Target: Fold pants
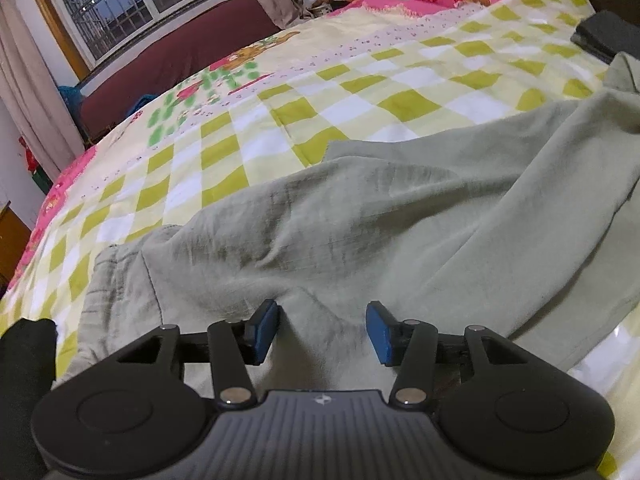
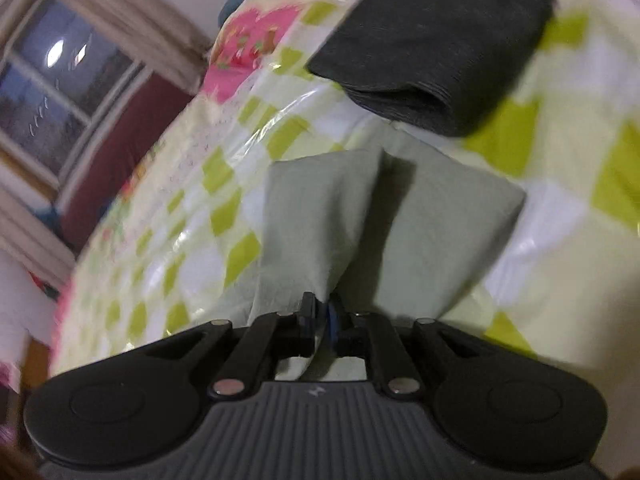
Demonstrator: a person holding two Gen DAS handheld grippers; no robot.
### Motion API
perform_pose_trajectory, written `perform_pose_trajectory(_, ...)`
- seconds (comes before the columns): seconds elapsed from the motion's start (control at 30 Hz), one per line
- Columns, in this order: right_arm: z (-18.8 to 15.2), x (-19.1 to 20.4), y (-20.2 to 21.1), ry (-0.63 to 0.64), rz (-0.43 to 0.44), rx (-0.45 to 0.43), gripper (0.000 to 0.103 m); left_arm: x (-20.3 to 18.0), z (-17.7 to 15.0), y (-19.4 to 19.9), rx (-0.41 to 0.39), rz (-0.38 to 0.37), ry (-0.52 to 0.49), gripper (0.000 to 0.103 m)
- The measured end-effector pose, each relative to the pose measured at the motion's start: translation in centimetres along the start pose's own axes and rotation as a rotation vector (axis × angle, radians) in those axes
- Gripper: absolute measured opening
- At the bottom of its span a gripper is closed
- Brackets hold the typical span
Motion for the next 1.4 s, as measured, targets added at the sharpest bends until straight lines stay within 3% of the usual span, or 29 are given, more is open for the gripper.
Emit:
perform_pose_trajectory(0.03, 0.5, 0.0, 0.0, -0.008, 0.014, -0.018, 0.016, -0.2, 0.1, 0.1, 0.005, 0.005, -0.011, 0.062)
perform_pose_trajectory(0.1, 1.5, 0.3, -0.5, -0.002, 0.041, -0.051, 0.035, -0.7, 0.1, 0.2, 0.013, 0.014, -0.03, 0.062)
perform_pose_trajectory(0.27, 3.2, 0.0, -2.2, -0.099, 0.138, -0.029, 0.04, -1.4, 0.3, 0.0, 0.018, 0.033, -0.049, 0.062)
perform_pose_trajectory(0.33, 4.0, 0.3, -3.2, -0.102, 0.099, -0.026, 0.028, -1.5, 0.5, -0.1, 0.019, 0.03, -0.054, 0.062)
perform_pose_trajectory(0.37, 4.5, 0.6, -3.2, -0.123, 0.109, -0.02, 0.007, -1.6, 0.5, -0.2, 0.022, 0.031, -0.059, 0.062)
perform_pose_trajectory(0.43, 5.6, 2.0, -0.7, -0.14, 0.192, -0.075, 0.007, -1.6, 0.7, -0.3, 0.027, 0.03, -0.062, 0.062)
perform_pose_trajectory(0.57, 6.7, 5.8, 5.8, 0.002, 0.282, -0.263, 0.008, -1.7, 0.6, -0.3, 0.026, 0.026, -0.061, 0.062)
perform_pose_trajectory(0.63, 6.2, 5.6, 6.8, 0.03, 0.217, -0.28, 0.015, -1.7, 0.6, -0.4, 0.023, 0.028, -0.057, 0.062)
perform_pose_trajectory(0.7, 5.2, 4.3, 6.0, 0.067, 0.127, -0.243, 0.054, -1.7, 0.5, -0.4, 0.018, 0.031, -0.05, 0.062)
perform_pose_trajectory(0.77, 3.9, 1.8, 4.3, 0.049, 0.026, -0.184, 0.058, -1.7, 0.4, -0.3, 0.011, 0.03, -0.044, 0.062)
perform_pose_trajectory(0.87, 2.9, -1.6, 3.1, -0.042, -0.022, -0.131, 0.058, -1.7, 0.1, -0.2, 0.011, 0.031, -0.056, 0.062)
perform_pose_trajectory(1.17, 4.6, -2.5, 1.0, -0.059, -0.058, -0.166, 0.054, -2.3, 0.3, 0.0, 0.029, 0.057, -0.098, 0.062)
perform_pose_trajectory(1.23, 4.6, -2.8, 0.9, -0.045, -0.075, -0.168, 0.042, -2.4, 0.3, -0.1, 0.033, 0.061, -0.104, 0.062)
perform_pose_trajectory(1.3, 4.7, -3.1, 0.6, -0.064, -0.064, -0.143, 0.007, -2.4, 0.4, -0.2, 0.035, 0.062, -0.108, 0.062)
perform_pose_trajectory(1.4, 5.0, -3.5, 0.6, -0.129, -0.014, -0.109, 0.005, -2.4, 0.5, -0.2, 0.035, 0.062, -0.109, 0.062)
Point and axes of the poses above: each gripper's, at about its wrist camera, not at the fingertips, and y roughly against the way its jaws point, x to its left, z to its top, the point moved 5 cm from there along -y, roughly the way its jaws point, and after that the axes turned 10 degrees about -z, right-handed, at the moved point
